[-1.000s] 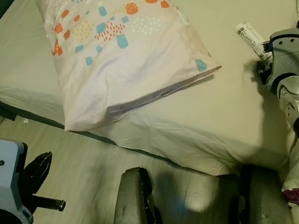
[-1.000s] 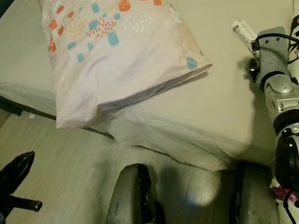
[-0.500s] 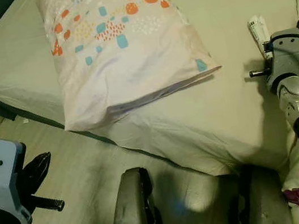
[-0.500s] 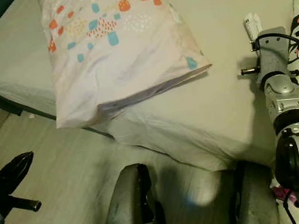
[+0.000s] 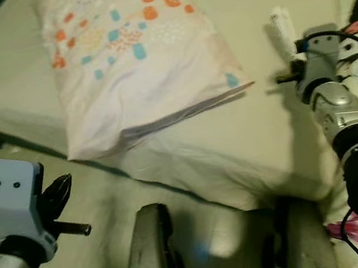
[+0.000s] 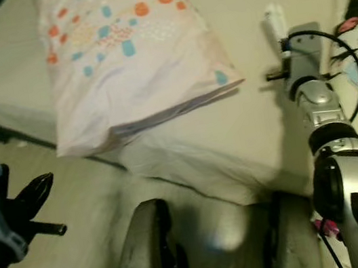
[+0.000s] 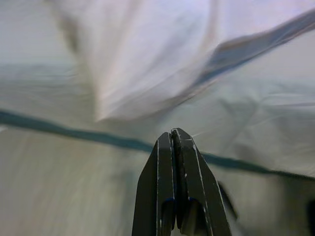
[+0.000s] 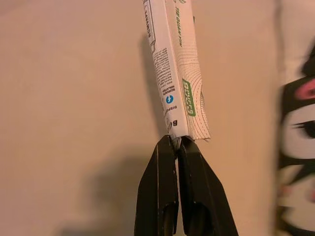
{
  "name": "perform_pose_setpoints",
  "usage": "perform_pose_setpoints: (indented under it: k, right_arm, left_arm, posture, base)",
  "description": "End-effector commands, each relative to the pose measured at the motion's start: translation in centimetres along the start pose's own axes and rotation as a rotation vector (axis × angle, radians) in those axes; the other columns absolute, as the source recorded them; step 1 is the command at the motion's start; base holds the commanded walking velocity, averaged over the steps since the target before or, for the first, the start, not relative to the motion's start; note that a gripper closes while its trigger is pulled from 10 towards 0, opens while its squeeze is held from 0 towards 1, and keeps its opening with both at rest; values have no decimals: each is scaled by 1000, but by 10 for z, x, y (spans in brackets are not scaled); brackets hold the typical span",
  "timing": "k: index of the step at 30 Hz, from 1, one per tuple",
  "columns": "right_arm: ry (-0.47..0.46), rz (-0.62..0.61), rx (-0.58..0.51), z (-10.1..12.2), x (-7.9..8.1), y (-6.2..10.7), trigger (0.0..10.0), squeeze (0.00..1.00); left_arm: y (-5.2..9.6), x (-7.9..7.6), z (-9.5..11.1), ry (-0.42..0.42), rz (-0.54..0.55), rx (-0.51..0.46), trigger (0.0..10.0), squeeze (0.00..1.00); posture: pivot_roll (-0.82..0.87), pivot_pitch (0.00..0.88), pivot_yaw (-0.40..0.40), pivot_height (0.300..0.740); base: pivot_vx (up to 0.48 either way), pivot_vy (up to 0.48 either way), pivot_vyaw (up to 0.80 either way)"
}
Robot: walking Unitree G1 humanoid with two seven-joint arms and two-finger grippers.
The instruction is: Clean up the room
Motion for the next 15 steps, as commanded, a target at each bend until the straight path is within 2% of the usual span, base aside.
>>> perform_pose_setpoints:
  k: [1,3,4,5,6,9,10,13,15]
  right_arm:
    - [-8,30,-19,2,9,0,0,0]
    - [-15,44,-34,5,14,-1,0,0]
    - [-16,64,-60,9,22,-1,0,0]
    - [-16,64,-60,9,22,-1,0,0]
    - [7,104,-93,14,35,-1,0,0]
    - [19,119,-113,17,41,0,0,0]
    - [36,135,-140,19,48,1,0,0]
    - [11,152,-153,19,57,2,0,0]
    - [0,201,-191,18,77,8,0,0]
  left_arm:
    - [-4,1,-11,14,26,9,10000,0]
    - [-8,1,-15,19,34,11,10000,0]
    - [-13,3,-21,39,55,14,10000,0]
    - [-13,3,-21,39,55,14,10000,0]
    - [-18,8,-30,57,97,24,10000,0]
    - [-19,11,-35,69,118,26,10000,0]
    - [-21,12,-40,72,131,29,10000,0]
    - [-22,14,-46,68,154,28,10000,0]
    - [-24,19,-59,39,215,39,10000,0]
  posture:
    - [190,385,24,546]
    - [163,373,12,546]
    - [127,355,-3,546]
    - [127,355,-3,546]
    - [79,338,-22,546]
    - [79,338,-22,546]
    - [53,324,-36,546]
    - [39,305,-47,546]
    - [25,275,-58,546]
  base:
    - [0,0,0]
    - [0,0,0]
    - [0,0,0]
    - [0,0,0]
    - [0,0,0]
    - [0,0,0]
    - [0,0,0]
    - [0,0,0]
    - [0,0,0]
Point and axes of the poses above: a point about 5 cm out from each wrist's last joint towards the gripper, its own y axis pointing back from the gripper into the wrist, its own z axis along the axis of the wrist's last joint, x = y × z, the point moved 5 cm from there along -y, pointing out of the wrist towards the gripper, and after that the axes turned 12 degrees about y, right-handed, at the moved point
